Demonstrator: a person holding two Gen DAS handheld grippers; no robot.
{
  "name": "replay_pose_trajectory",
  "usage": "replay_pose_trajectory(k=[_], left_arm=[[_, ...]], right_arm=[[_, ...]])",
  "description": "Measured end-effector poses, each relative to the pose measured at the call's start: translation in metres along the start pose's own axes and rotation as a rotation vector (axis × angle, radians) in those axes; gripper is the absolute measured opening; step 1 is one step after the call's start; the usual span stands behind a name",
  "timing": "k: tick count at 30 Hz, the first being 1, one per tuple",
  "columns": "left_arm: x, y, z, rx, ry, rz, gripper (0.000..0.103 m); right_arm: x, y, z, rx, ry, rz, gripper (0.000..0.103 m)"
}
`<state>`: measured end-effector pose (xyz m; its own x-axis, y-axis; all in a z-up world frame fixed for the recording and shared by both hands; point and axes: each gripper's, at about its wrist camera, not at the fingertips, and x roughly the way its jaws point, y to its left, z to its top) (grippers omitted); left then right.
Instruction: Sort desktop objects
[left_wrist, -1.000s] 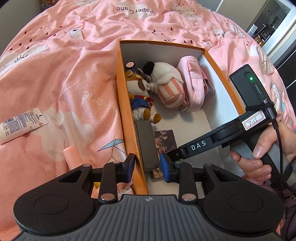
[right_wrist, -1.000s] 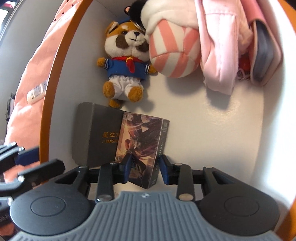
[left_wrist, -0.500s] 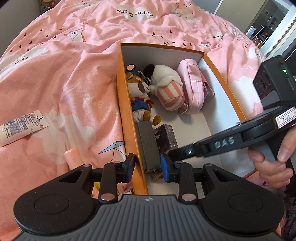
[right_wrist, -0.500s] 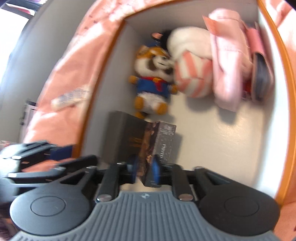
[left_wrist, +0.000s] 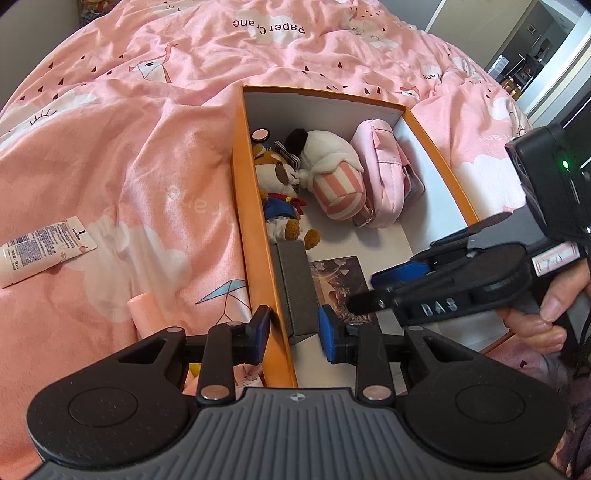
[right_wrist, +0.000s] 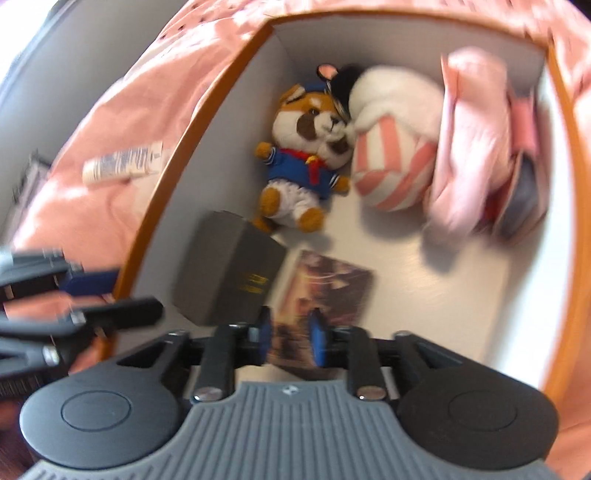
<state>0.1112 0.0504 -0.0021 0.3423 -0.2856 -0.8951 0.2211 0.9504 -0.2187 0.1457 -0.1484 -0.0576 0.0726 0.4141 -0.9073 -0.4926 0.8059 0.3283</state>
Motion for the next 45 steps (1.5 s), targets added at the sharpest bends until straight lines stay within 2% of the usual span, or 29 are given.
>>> replay_pose_trajectory(k=[3,6,9,11,14,18,32,35,36,39,41,43,45], left_arm=[[0.000,0.000,0.000,0.002,-0.001,0.001,0.033],[0.000,0.000,0.000,0.001,-0.001,0.000,0.032],[-0.001,-0.001,0.000,0.000,0.000,0.000,0.032],[-0.001,-0.002,0.000,0.012,0.003,0.005,0.032],[-0.001,-0.003,0.000,0.019,0.004,0.010,0.033],[-0.001,-0.003,0.000,0.015,0.002,0.009,0.033],[0.001,-0.003,0.000,0.025,-0.007,0.006,0.033],[0.001,-0.003,0.000,0.030,-0.011,0.009,0.033],[0.000,-0.003,-0.001,0.030,-0.012,0.010,0.033],[0.000,-0.003,-0.001,0.029,-0.015,0.008,0.032],[-0.001,-0.003,-0.001,0.033,-0.019,0.008,0.033],[-0.001,-0.004,-0.001,0.037,-0.020,0.010,0.033],[-0.001,-0.004,-0.001,0.038,-0.021,0.013,0.032]], right_arm=[[0.008,0.005,-0.001,-0.120,0.069,-0.035,0.046],[0.021,0.012,-0.004,-0.218,0.140,-0.055,0.057],[0.026,0.020,-0.002,-0.314,0.137,-0.121,0.058],[0.027,0.025,0.000,-0.404,0.143,-0.120,0.058],[0.032,0.033,0.001,-0.566,0.207,-0.094,0.059],[0.046,0.037,0.002,-0.684,0.278,-0.110,0.062],[0.080,0.063,0.015,-0.780,0.272,-0.155,0.066],[0.080,0.073,0.019,-0.817,0.205,-0.148,0.061],[0.080,0.076,0.020,-0.821,0.189,-0.142,0.054],[0.082,0.081,0.024,-0.801,0.184,-0.143,0.049],[0.081,0.084,0.023,-0.805,0.167,-0.149,0.042],[0.077,0.086,0.022,-0.801,0.148,-0.140,0.030],[0.071,0.089,0.022,-0.795,0.119,-0.132,0.026]])
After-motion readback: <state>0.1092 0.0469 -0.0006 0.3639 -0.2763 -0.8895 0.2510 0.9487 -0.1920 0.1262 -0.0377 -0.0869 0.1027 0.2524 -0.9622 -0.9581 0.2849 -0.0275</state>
